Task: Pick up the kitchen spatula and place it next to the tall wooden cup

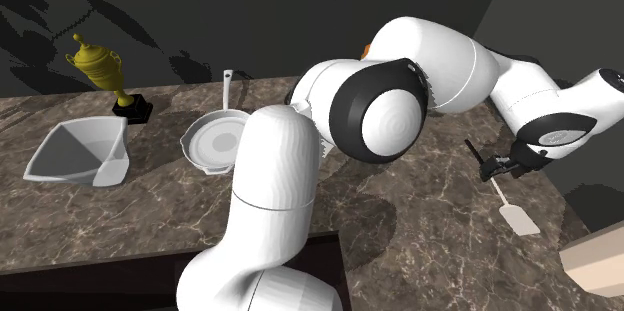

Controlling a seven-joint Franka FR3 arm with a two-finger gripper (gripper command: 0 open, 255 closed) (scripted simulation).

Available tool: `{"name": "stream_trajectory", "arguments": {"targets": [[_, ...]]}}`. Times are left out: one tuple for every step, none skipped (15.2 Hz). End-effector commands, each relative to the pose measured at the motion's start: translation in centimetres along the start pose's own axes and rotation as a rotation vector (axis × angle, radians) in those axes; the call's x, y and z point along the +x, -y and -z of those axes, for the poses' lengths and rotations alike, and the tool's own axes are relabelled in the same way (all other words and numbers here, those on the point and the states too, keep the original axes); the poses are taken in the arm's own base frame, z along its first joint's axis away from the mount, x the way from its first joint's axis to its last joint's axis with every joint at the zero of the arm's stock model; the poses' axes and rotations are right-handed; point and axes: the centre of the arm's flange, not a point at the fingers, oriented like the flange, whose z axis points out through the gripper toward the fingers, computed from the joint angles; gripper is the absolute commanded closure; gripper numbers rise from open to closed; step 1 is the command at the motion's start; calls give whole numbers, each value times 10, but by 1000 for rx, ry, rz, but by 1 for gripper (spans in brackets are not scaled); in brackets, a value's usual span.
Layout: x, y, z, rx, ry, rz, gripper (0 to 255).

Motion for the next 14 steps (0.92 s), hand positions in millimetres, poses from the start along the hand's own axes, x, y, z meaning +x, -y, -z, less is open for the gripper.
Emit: {"name": "stream_trajectory", "arguments": {"targets": [[0, 0, 0, 0, 0, 0, 0], [0, 0, 0, 0, 0, 0, 0], [0, 0, 13, 0, 0, 0, 0], [0, 0, 26, 0, 0, 0, 0], [0, 0, 40, 0, 0, 0, 0], [0, 0, 50, 0, 0, 0, 0], [0, 0, 50, 0, 0, 0, 0], [0, 0, 50, 0, 0, 0, 0], [0, 0, 50, 0, 0, 0, 0], [0, 0, 50, 0, 0, 0, 0], [0, 0, 50, 0, 0, 0, 0], [0, 0, 50, 0, 0, 0, 0], [0, 0, 50, 0, 0, 0, 0], [0, 0, 50, 0, 0, 0, 0]]}}
